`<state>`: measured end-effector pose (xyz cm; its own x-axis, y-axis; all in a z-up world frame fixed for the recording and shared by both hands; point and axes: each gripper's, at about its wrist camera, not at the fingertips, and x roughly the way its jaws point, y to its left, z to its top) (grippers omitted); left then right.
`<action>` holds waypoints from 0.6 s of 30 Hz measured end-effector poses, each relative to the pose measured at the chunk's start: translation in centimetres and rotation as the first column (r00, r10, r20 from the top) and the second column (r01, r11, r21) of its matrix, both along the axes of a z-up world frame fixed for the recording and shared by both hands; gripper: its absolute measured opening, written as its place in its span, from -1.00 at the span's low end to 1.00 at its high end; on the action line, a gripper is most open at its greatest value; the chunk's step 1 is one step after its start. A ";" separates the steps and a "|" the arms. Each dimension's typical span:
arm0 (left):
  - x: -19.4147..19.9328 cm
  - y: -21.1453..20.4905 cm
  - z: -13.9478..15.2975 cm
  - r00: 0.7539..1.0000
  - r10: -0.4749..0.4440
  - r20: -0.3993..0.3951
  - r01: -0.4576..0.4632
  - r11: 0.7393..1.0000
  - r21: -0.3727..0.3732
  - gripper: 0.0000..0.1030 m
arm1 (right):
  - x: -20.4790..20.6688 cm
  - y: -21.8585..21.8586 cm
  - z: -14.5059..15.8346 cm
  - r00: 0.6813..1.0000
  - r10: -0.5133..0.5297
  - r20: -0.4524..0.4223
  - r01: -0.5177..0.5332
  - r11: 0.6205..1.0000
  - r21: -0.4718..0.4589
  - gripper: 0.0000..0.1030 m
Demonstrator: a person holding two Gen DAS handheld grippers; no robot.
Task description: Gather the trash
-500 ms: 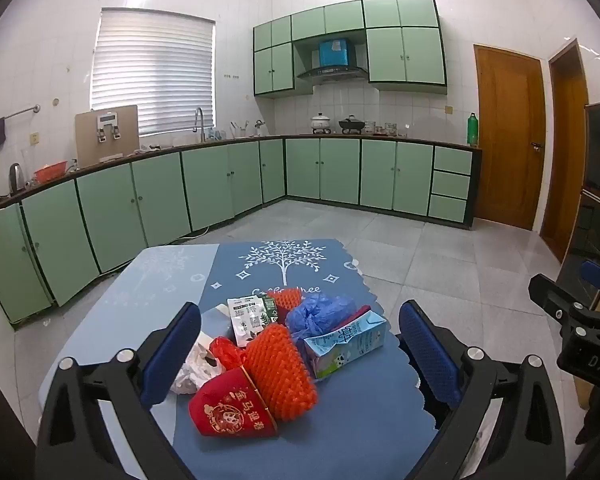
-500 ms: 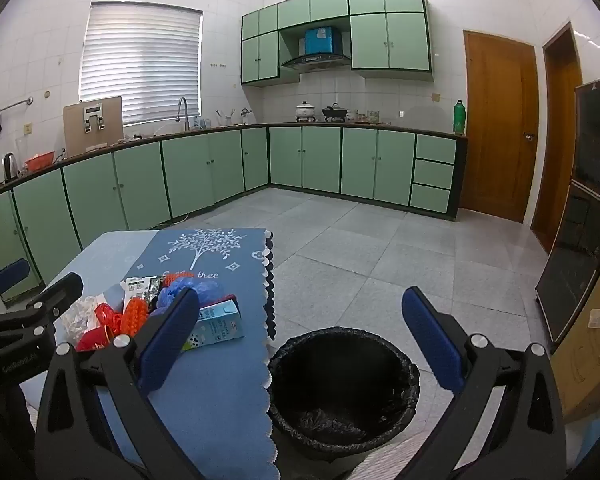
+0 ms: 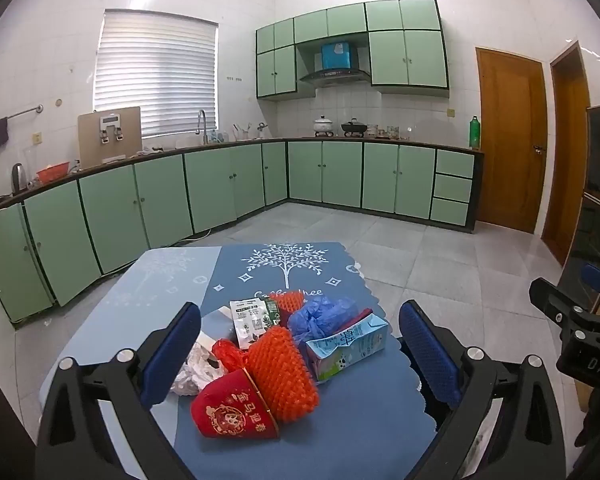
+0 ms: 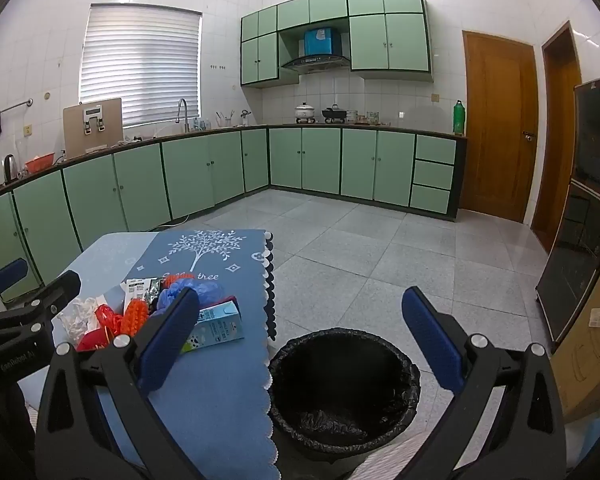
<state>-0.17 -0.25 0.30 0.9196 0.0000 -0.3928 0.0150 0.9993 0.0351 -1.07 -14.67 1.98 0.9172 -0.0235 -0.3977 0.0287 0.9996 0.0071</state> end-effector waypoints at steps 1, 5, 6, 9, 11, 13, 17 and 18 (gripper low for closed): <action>0.0 0.0 0.0 1.000 0.000 -0.001 0.000 1.000 0.001 0.88 | 0.0 0.0 0.0 1.000 0.000 0.000 0.000 1.000 0.000 0.90; 0.2 0.3 0.1 1.000 0.002 0.001 -0.002 1.000 -0.002 0.88 | 0.0 0.0 0.0 1.000 0.000 0.000 0.000 1.000 0.000 0.90; 0.2 0.3 0.2 1.000 0.002 0.001 -0.002 1.000 -0.001 0.88 | 0.0 0.0 0.0 1.000 0.000 0.000 0.000 1.000 0.000 0.90; 0.3 0.2 0.3 1.000 0.002 0.001 -0.002 1.000 0.002 0.88 | 0.0 0.0 0.0 1.000 -0.001 -0.001 0.001 1.000 0.001 0.90; 0.4 0.2 0.4 1.000 0.001 -0.001 -0.001 1.000 0.004 0.88 | 0.0 0.0 0.0 1.000 -0.001 -0.001 0.001 1.000 0.001 0.90; -0.1 0.5 0.4 1.000 0.008 0.002 -0.008 1.000 -0.002 0.88 | 0.0 0.0 0.0 1.000 -0.001 -0.001 0.001 1.000 0.001 0.90; -0.1 0.6 0.6 1.000 0.009 0.001 -0.009 1.000 -0.001 0.88 | 0.1 0.0 0.0 1.000 -0.001 -0.005 0.001 1.000 0.002 0.90; -0.2 0.6 0.6 1.000 0.009 0.001 -0.009 1.000 0.000 0.88 | 0.0 0.0 0.1 1.000 -0.001 -0.006 0.001 1.000 0.003 0.90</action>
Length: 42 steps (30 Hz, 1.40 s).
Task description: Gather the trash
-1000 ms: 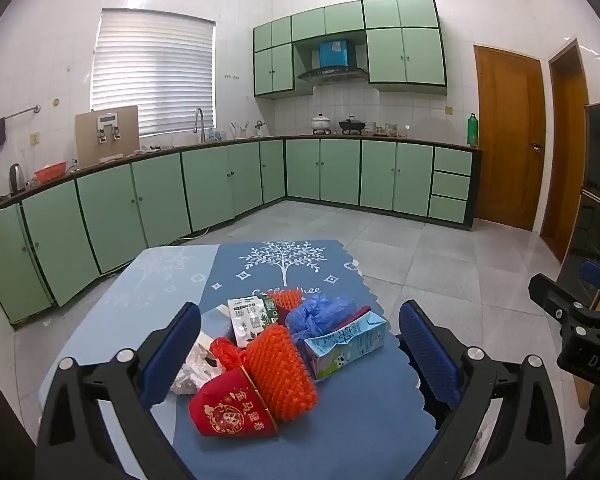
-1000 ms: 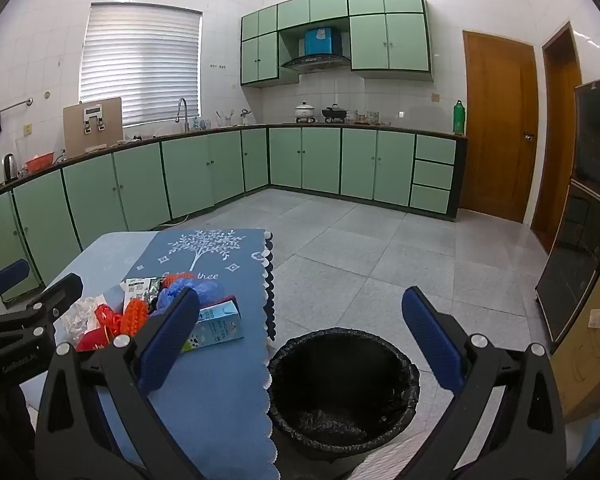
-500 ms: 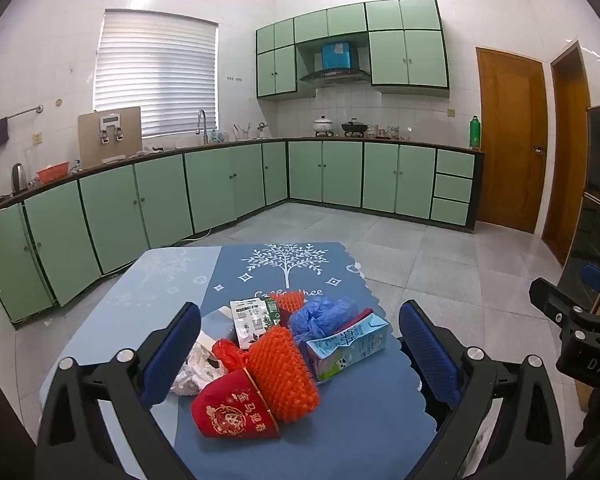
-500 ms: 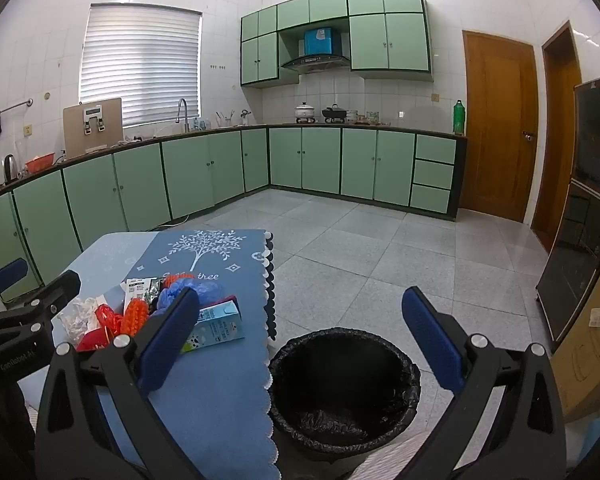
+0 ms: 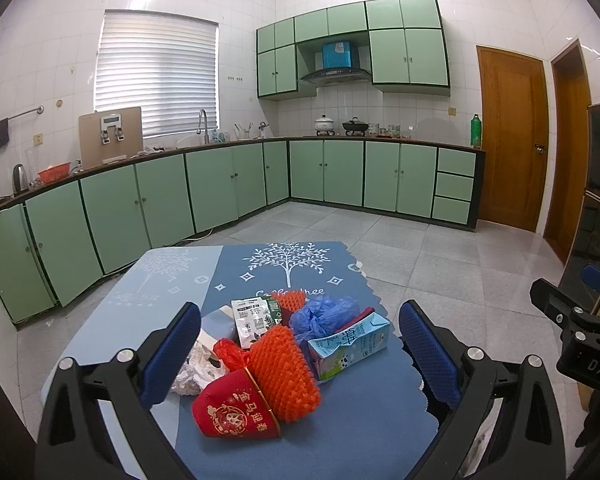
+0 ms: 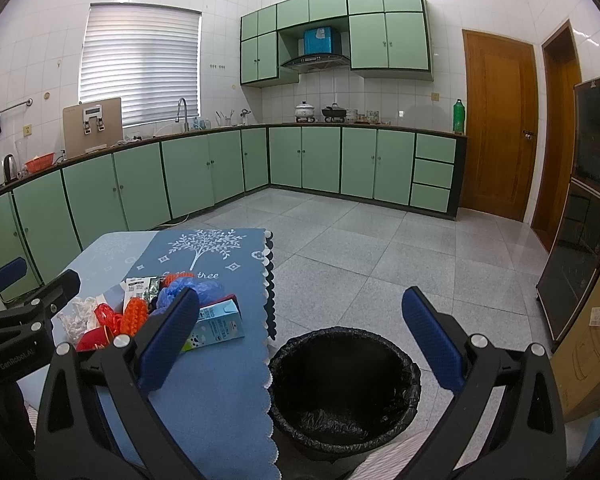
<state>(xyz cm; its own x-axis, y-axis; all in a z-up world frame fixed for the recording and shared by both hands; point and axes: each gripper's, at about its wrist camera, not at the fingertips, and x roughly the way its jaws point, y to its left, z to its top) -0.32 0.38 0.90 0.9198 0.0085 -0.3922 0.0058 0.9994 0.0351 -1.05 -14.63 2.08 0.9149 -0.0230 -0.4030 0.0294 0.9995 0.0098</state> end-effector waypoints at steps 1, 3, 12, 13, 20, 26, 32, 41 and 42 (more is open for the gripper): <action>0.0 0.0 0.0 1.000 0.001 0.000 -0.001 1.000 0.001 0.88 | 0.0 0.0 0.1 1.000 0.000 0.000 0.000 1.000 0.000 0.90; 0.0 -0.1 -0.2 1.000 -0.002 0.001 0.002 1.000 -0.001 0.88 | 0.1 0.1 0.0 1.000 0.000 0.001 0.000 1.000 0.000 0.90; 0.0 -0.1 -0.2 1.000 -0.001 0.002 0.001 1.000 0.000 0.88 | 0.0 0.1 0.0 1.000 0.000 0.000 0.000 1.000 0.001 0.90; 0.0 -0.1 -0.1 1.000 -0.001 0.002 0.001 1.000 0.000 0.88 | 0.0 0.1 0.0 1.000 0.000 0.001 0.000 1.000 0.001 0.90; 0.0 0.0 -0.2 1.000 -0.001 0.001 0.001 1.000 0.001 0.88 | 0.3 0.1 0.0 1.000 0.000 0.002 0.000 1.000 0.001 0.90; 0.0 -0.1 -0.3 1.000 -0.002 0.001 0.002 1.000 0.001 0.88 | 0.3 0.1 0.0 1.000 0.000 0.001 0.000 1.000 0.001 0.90; 0.0 0.1 0.0 1.000 -0.001 0.001 0.001 1.000 0.002 0.88 | 0.3 0.1 0.0 1.000 0.000 0.002 0.000 1.000 0.002 0.90; 0.0 -0.1 -0.3 1.000 -0.002 0.000 0.002 1.000 0.002 0.88 | 0.3 0.0 -0.2 1.000 0.002 -0.001 -0.002 1.000 0.005 0.90; 0.0 -0.1 -0.3 1.000 -0.002 0.000 0.002 1.000 0.003 0.88 | 0.3 0.0 -0.2 1.000 0.001 0.000 -0.001 1.000 0.005 0.90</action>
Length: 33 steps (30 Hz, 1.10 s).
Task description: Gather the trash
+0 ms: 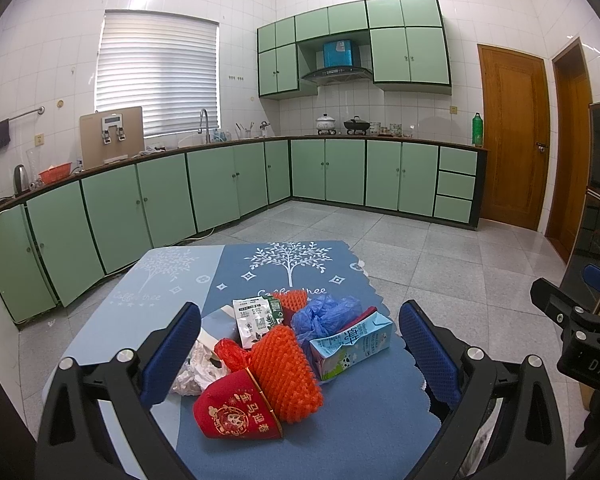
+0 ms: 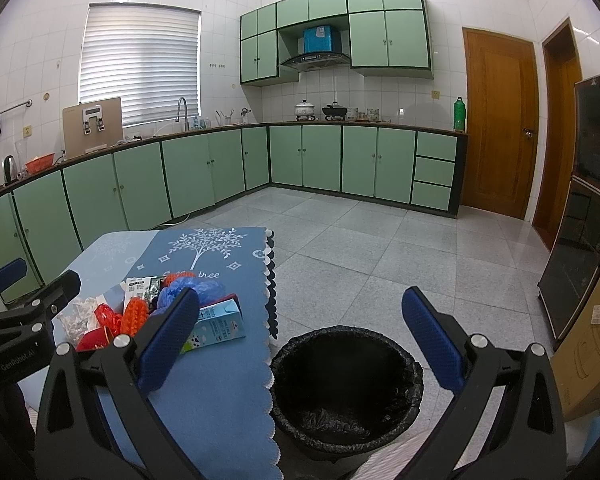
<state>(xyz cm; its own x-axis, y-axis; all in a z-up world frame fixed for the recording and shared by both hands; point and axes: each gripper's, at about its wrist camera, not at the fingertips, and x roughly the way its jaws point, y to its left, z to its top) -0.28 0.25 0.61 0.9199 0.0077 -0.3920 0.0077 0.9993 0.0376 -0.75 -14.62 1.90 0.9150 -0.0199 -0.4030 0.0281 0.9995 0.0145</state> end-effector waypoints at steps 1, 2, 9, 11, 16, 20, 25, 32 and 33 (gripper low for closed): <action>0.0 0.0 0.0 1.000 0.000 0.000 0.000 1.000 0.000 0.88 | 0.1 0.1 0.0 1.000 0.000 -0.001 0.000 1.000 -0.001 0.90; 0.0 0.0 0.0 1.000 0.000 0.000 0.000 1.000 0.000 0.88 | 0.0 0.0 0.0 1.000 0.000 0.000 0.000 1.000 0.000 0.90; 0.1 0.2 -0.1 1.000 0.002 -0.002 -0.002 1.000 -0.001 0.88 | 0.1 0.1 -0.2 1.000 0.000 -0.002 0.000 1.000 0.000 0.90; 0.1 0.2 -0.1 1.000 0.002 -0.002 -0.002 1.000 -0.001 0.88 | 0.1 0.2 -0.3 1.000 0.000 -0.001 0.000 1.000 0.001 0.90; 0.2 0.4 -0.4 1.000 0.004 -0.006 -0.004 1.000 -0.004 0.88 | 0.1 0.1 -0.3 1.000 0.001 -0.002 -0.001 1.000 0.001 0.90; 0.3 0.7 -0.8 1.000 0.007 -0.010 -0.007 1.000 -0.007 0.88 | 0.3 0.3 -0.5 1.000 0.002 0.000 -0.002 1.000 0.005 0.90; 0.7 1.2 -1.2 1.000 0.018 -0.019 -0.018 1.000 -0.011 0.88 | 0.6 0.8 -0.8 1.000 0.019 0.018 -0.020 0.999 0.031 0.90; 2.8 7.0 -3.8 0.986 0.154 -0.065 -0.157 0.987 -0.033 0.88 | 2.6 3.0 -3.0 0.998 0.061 -0.021 -0.061 0.998 0.028 0.90; 3.1 8.1 -4.4 0.980 0.186 -0.075 -0.188 0.982 -0.024 0.88 | 2.9 3.2 -3.3 0.998 0.065 -0.026 -0.064 0.997 0.030 0.90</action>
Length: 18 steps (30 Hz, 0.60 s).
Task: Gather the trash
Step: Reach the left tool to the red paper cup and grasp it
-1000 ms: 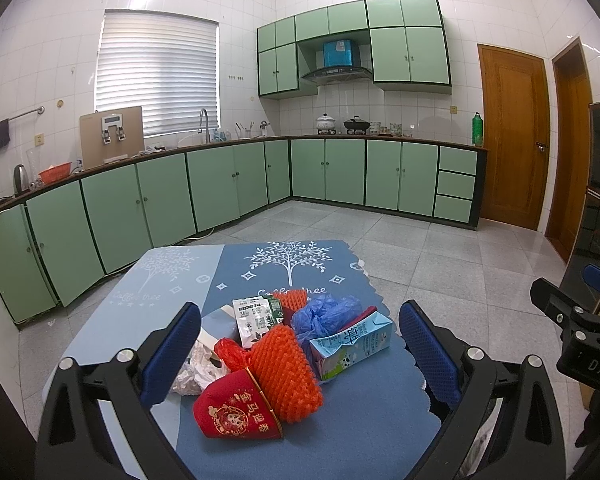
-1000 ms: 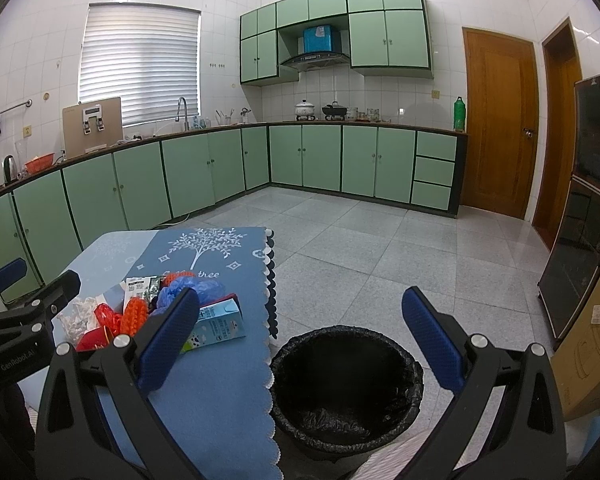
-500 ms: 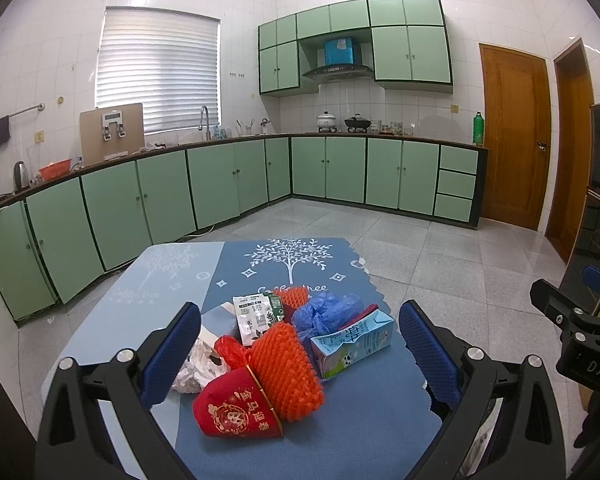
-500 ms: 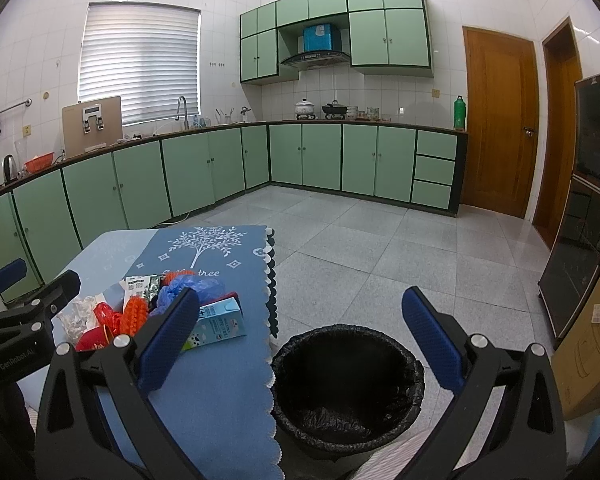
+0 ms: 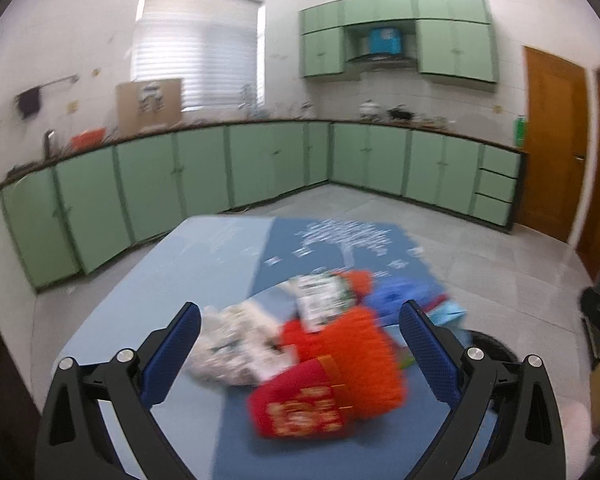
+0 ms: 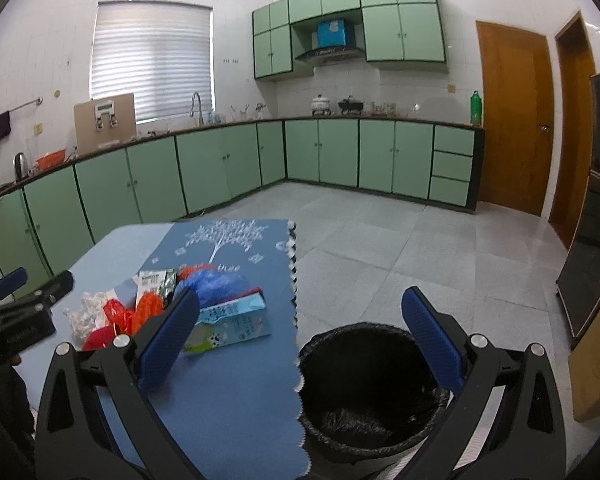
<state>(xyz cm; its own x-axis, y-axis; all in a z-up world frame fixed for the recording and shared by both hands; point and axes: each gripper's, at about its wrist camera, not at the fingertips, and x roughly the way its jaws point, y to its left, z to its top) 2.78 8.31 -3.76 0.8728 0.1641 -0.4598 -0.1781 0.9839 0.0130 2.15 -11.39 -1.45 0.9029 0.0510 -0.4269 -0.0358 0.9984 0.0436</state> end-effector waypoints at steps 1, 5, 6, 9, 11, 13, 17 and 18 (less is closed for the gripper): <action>0.1 0.9 -0.6 1.000 0.022 -0.009 -0.022 1.000 0.012 0.88 | 0.5 0.5 -0.6 1.000 0.005 -0.012 -0.005 1.000 0.000 0.90; 0.3 2.9 -2.6 0.997 0.060 -0.042 -0.059 0.998 0.025 0.88 | 1.9 2.1 -2.5 0.998 0.031 -0.048 -0.031 1.000 0.004 0.90; 0.3 3.1 -3.1 0.996 0.060 -0.058 -0.059 0.998 0.025 0.88 | 2.2 2.3 -2.8 0.998 0.037 -0.050 -0.037 0.999 0.002 0.90; 0.4 3.5 -4.4 0.994 0.052 -0.093 -0.050 0.999 0.021 0.88 | 2.8 3.3 -3.7 0.997 0.052 -0.049 -0.052 0.999 0.002 0.90; 0.7 3.4 -5.2 0.993 0.041 -0.110 -0.038 0.999 0.027 0.88 | 3.2 3.9 -4.2 0.996 0.061 -0.059 -0.061 0.998 0.002 0.88; 1.0 3.2 -5.8 0.991 0.020 -0.130 -0.018 1.000 0.022 0.82 | 3.5 4.3 -4.6 0.995 0.068 -0.072 -0.068 0.998 0.001 0.78; 1.3 2.8 -6.8 0.987 -0.021 -0.157 0.020 1.000 -0.004 0.81 | 3.9 4.6 -4.8 0.993 0.084 -0.080 -0.084 0.996 0.010 0.72; 1.4 2.6 -7.0 0.987 -0.029 -0.159 0.028 1.000 -0.006 0.81 | 4.0 4.5 -4.9 0.993 0.090 -0.082 -0.089 0.996 0.012 0.63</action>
<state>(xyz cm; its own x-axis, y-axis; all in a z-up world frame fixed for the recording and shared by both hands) 4.13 10.95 -10.78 0.7927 0.1383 -0.5937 -0.1460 0.9887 0.0354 6.13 -6.92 -6.31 0.8562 0.1339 -0.4989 -0.1209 0.9909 0.0584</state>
